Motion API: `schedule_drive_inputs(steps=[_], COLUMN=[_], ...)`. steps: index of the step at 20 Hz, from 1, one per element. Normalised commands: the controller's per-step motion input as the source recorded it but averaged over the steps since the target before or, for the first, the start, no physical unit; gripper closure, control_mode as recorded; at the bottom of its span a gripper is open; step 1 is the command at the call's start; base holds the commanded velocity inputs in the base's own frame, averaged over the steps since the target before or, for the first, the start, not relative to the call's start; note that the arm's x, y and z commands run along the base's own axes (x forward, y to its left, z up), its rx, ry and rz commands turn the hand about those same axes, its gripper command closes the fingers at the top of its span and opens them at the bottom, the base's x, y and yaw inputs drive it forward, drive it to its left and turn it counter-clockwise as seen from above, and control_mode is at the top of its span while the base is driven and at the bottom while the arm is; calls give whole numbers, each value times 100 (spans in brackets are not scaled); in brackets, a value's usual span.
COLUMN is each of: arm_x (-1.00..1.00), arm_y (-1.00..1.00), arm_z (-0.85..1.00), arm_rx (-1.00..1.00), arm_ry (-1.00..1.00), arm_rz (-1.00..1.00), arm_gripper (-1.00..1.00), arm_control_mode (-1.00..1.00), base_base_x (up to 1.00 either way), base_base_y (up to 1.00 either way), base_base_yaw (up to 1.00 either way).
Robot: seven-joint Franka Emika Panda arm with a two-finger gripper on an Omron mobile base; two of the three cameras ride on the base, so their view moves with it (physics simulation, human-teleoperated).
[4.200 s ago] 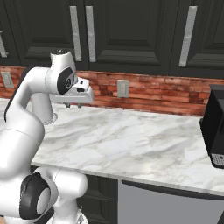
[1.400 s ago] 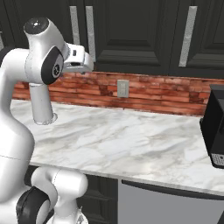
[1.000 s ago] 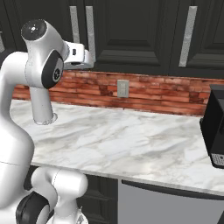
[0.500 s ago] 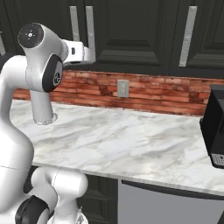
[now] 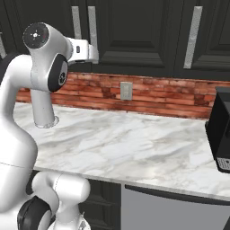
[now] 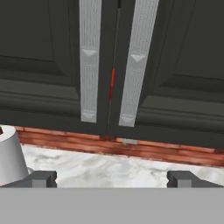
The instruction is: Move the bowls from the cabinet to the plates on the dining table.
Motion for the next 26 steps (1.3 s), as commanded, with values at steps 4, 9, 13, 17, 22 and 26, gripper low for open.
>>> schedule_drive_inputs(steps=[4, 9, 13, 17, 22, 26], arm_x=[17, 18, 28, 31, 32, 35], arm_y=[-1, -2, -3, -9, -9, -3], arm_z=[13, 12, 3, 0, 0, 0], arm_rx=[2, 1, 1, 2, 2, 2], arm_ry=[2, 1, 1, 1, 0, 0], arm_rz=[0, 0, 0, 0, 1, 1], arm_gripper=[-100, -100, -100, -100, -100, -100], arm_control_mode=[-100, -100, -100, -100, -100, -100], base_base_x=[0, 0, 0, 0, 0, 0], base_base_y=[0, 0, 0, 0, 0, 0], base_base_yaw=[0, 0, 0, 0, 0, 0])
